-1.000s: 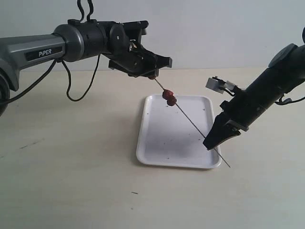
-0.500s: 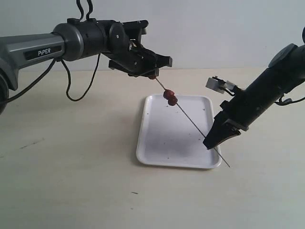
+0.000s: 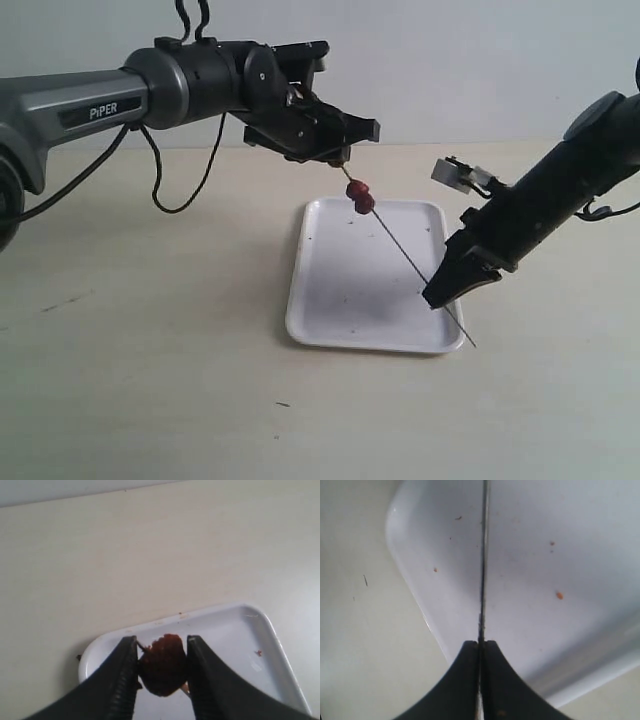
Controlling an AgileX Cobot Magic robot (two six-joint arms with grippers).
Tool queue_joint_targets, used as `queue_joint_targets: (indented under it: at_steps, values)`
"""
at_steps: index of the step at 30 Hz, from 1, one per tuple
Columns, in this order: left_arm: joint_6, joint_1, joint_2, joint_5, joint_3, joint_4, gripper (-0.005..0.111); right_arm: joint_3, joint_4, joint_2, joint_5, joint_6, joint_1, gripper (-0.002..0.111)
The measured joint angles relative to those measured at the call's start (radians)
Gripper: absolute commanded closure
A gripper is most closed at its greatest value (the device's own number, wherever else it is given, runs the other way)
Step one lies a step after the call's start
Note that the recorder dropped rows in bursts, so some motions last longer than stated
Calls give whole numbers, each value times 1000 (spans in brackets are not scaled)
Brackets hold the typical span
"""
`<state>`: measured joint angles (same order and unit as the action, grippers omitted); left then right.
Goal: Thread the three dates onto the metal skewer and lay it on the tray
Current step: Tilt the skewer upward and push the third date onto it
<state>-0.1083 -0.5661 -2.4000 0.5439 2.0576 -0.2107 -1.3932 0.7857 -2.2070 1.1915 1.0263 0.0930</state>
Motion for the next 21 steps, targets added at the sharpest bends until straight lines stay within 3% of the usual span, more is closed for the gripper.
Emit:
queue_joint_targets:
  at_steps: [21]
  values:
    - [22, -21, 6, -64, 2, 54, 73, 3, 96, 0, 13, 10, 0, 108]
